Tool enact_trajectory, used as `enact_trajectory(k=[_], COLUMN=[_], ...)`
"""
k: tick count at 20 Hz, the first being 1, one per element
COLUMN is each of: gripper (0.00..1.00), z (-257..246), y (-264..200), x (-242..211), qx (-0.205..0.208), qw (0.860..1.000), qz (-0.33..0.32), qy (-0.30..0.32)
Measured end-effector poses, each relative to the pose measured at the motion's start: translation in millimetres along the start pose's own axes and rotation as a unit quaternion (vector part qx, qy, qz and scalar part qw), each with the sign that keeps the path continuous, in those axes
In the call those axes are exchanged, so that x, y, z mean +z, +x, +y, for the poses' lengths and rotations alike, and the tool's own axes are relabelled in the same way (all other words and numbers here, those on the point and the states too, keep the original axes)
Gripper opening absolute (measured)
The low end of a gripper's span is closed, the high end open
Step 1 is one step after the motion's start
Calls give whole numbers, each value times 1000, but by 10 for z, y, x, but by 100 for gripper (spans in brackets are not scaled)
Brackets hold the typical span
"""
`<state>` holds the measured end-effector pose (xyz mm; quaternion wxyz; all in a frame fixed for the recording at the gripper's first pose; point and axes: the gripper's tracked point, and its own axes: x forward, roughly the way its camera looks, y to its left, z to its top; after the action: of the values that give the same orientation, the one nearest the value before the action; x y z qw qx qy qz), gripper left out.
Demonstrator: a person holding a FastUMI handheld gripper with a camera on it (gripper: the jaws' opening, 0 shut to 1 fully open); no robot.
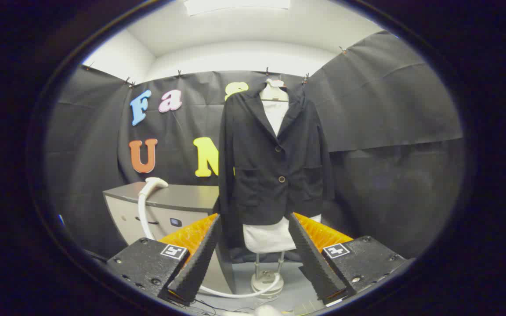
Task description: Iron the clothes twice with a garment steamer, once on the left side and once on the right side.
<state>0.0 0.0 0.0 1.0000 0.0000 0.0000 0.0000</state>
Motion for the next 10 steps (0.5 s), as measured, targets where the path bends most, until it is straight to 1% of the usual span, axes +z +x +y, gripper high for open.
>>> enact_trajectory(k=[1,2,5,7,10], gripper=[99,99,99,99,99], z=[82,125,185,174,217], y=[-46,-47,-82,-94,-100], x=[60,78,102,51,29], qx=[9,10,10,2,2], qw=[1000,1000,1000,1000,1000], qz=[-3,-3,1,12,25], qy=[-1,-5,-4,-1,2])
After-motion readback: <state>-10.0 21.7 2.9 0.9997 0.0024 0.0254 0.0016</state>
